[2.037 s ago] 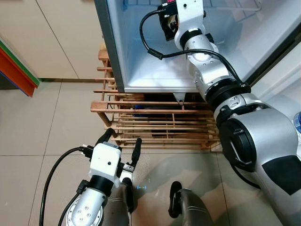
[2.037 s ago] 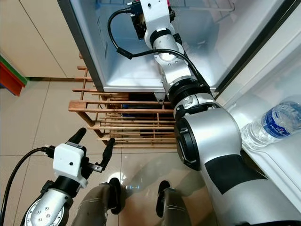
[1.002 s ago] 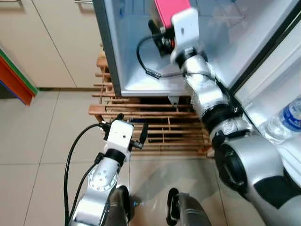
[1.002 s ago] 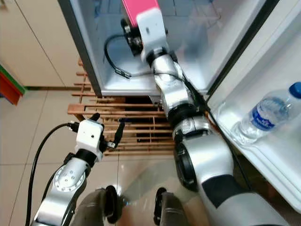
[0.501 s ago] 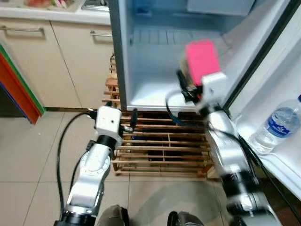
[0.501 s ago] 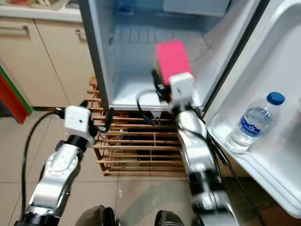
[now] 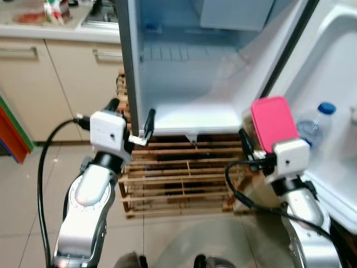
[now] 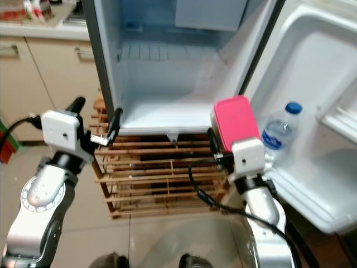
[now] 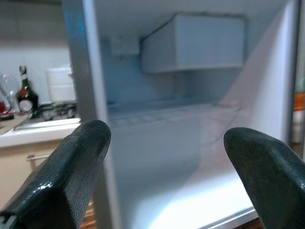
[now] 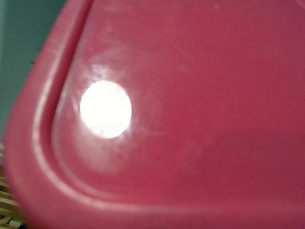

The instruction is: Restocking fridge

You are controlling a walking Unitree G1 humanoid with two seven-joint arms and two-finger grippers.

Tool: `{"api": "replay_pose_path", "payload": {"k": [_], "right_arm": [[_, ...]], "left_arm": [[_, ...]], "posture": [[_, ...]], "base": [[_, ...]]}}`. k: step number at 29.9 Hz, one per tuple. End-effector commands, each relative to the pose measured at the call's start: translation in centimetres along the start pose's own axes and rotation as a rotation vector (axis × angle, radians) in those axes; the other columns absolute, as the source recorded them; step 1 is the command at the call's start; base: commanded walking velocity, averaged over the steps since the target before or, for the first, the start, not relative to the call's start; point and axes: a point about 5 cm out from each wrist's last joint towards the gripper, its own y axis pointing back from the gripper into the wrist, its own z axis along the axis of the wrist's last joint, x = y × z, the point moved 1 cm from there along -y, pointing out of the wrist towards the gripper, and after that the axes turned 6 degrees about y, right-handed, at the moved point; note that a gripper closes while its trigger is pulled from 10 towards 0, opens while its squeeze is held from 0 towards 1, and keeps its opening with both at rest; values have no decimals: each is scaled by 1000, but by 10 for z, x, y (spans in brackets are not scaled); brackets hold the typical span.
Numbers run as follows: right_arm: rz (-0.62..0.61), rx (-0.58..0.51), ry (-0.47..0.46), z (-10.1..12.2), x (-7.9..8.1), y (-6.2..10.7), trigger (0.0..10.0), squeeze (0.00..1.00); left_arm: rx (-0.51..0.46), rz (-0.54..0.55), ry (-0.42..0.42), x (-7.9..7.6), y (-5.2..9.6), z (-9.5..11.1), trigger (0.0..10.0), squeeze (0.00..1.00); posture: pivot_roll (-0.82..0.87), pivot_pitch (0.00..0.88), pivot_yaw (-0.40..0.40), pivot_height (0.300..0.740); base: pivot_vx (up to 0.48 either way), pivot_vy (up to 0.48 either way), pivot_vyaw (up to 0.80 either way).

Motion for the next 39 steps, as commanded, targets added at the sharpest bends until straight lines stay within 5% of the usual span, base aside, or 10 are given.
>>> {"api": "replay_pose_path", "payload": {"k": [1,8,30,39], "right_arm": [[14,16,3,2,-3,2,0,0],[14,54,-3,0,-6,7,0,0],[51,55,-55,0,11,-27,0,0],[55,55,-56,-1,15,-33,0,0]], "left_arm": [[42,11,1,0,5,-8,10000,0],[72,25,10,4,14,-14,10000,0],[88,-45,-102,-4,-14,-18,10000,0],[95,-83,-65,-10,-18,-19,10000,0]], "posture": [[5,0,-80,740],[-4,0,-77,740],[0,0,-53,740],[-3,0,-41,740]], "base": [[0,0,0],[95,0,0],[419,137,0],[353,0,0]]}}
